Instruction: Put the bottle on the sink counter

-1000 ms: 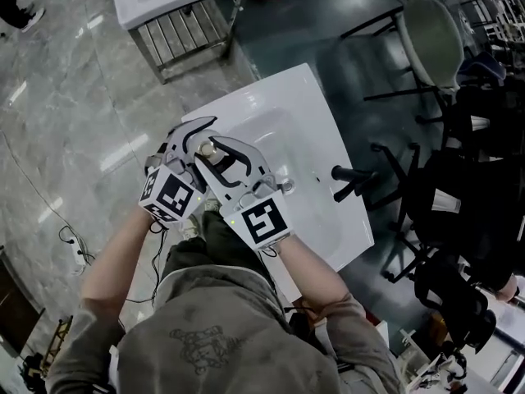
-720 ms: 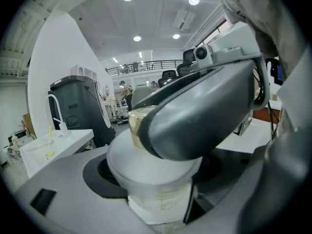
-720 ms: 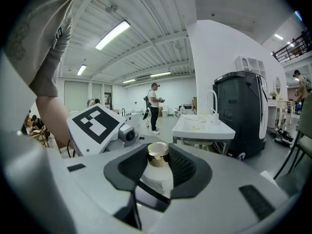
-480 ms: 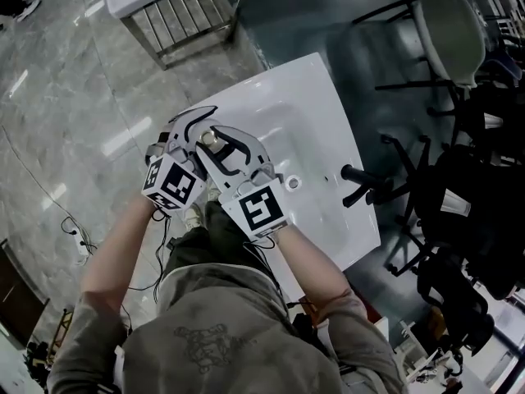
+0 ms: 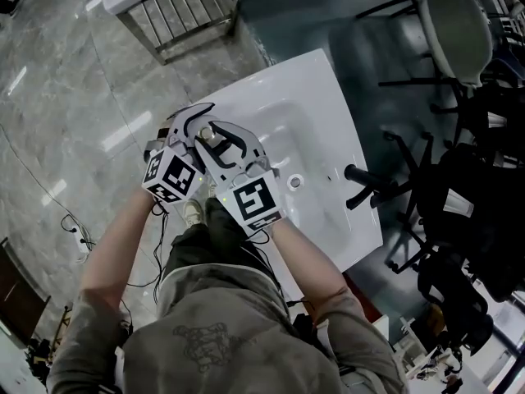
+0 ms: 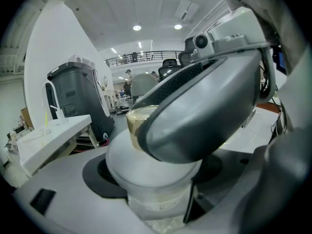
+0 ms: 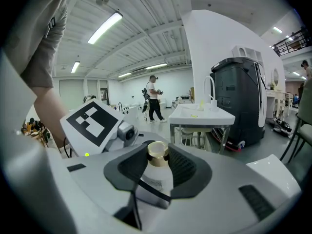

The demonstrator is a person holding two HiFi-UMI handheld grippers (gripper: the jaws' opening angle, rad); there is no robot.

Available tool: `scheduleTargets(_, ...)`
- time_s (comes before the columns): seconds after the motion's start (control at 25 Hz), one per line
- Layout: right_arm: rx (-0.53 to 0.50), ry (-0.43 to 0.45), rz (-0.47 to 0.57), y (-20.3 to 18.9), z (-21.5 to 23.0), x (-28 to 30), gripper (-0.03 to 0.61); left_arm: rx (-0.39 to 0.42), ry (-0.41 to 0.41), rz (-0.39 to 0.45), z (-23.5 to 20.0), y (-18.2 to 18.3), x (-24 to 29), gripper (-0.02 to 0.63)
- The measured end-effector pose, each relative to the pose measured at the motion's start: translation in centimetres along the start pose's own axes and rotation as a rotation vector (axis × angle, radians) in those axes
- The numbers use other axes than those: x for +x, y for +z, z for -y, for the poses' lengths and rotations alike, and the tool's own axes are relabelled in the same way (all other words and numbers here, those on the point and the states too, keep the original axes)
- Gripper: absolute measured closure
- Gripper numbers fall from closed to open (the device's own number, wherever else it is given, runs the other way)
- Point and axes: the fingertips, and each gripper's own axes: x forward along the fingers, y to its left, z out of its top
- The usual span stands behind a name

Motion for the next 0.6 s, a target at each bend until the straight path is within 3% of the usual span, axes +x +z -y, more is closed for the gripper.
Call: scheduleTargets(0.6,-0.003,-0.032,-0.067,-1.9,0.2,1.5,0.445,-0.045,0.020,-0.032,-0.2,-2.3,1.0,0.278)
